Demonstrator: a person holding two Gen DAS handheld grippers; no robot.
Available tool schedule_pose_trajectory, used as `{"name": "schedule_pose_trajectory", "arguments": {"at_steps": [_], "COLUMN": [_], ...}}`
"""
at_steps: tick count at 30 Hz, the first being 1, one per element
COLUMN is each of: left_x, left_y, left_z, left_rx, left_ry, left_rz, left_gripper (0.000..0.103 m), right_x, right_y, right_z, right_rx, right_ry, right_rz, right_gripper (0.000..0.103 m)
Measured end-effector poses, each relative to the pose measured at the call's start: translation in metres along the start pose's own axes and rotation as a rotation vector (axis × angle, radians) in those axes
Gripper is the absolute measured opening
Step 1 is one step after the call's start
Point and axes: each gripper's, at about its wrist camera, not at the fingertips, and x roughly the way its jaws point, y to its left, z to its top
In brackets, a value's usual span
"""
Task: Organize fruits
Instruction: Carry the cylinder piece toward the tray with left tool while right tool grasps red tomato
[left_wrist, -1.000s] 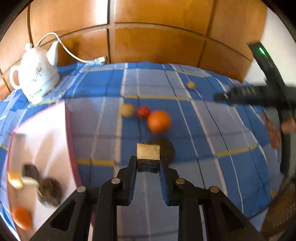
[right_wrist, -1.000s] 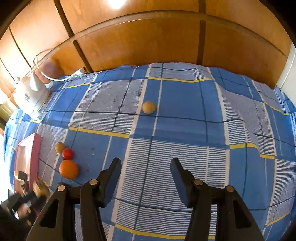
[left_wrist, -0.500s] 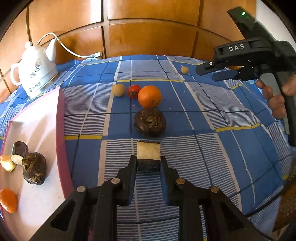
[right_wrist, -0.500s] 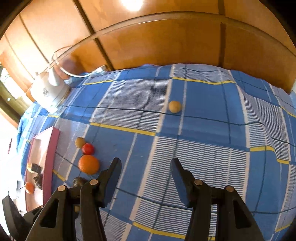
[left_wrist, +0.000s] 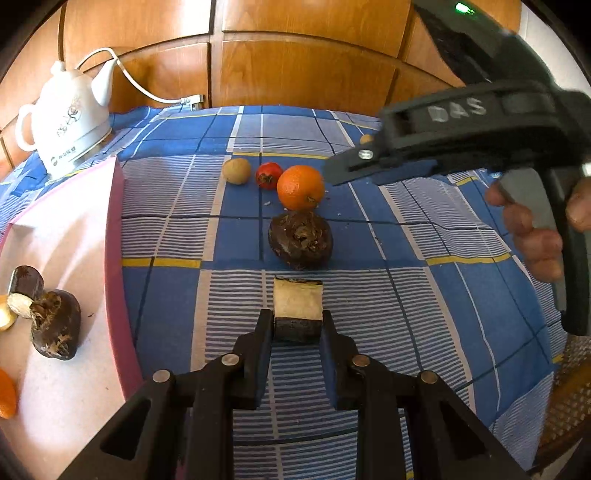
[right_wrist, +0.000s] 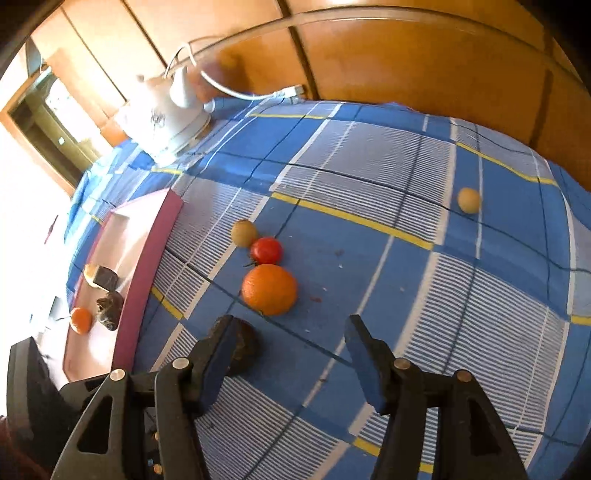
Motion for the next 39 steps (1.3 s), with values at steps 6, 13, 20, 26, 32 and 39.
{"name": "schedule_pose_trajectory", "arguments": {"at_steps": [6, 13, 20, 26, 32, 39], "left_x": [0.001, 0.001, 0.002, 0.001, 0.001, -0.004], "left_y": [0.002, 0.004, 0.008, 0.009, 0.009, 0.015], "left_z": [0.000, -0.001, -0.001, -0.001, -0.001, 0.004], "left_rx": [-0.006, -0.018, -0.025, -0.029, -0.028, -0.062], "left_ry": [0.000, -0.001, -0.004, -0.004, -0.001, 0.005], "left_rz": [-0.010, -0.017, -0.032, -0.039, -0.040, -0.056], "left_gripper": [0.025, 0.025, 0.025, 0.025, 0.024, 0.024], "right_x": [0.017, 0.038, 0.071, 0.070, 0.018, -0.017], "right_y": [0.015, 0.033, 0.054, 0.053, 0.035, -0.016], "right_z": [0.020, 0.043, 0.056, 0.056, 0.051, 0.013], "right_rx": [-0.019, -0.098, -0.247, -0.230, -0.144, -0.056], "right_ry": [0.007, 0.037, 0.133, 0.101, 0.009, 0.043], "right_rz": [-0.029, -0.088, -0.164, -0.175, -0.141, -0.201], "right_gripper": [0.061, 0.061, 0.042, 0.025, 0.025, 0.025]}}
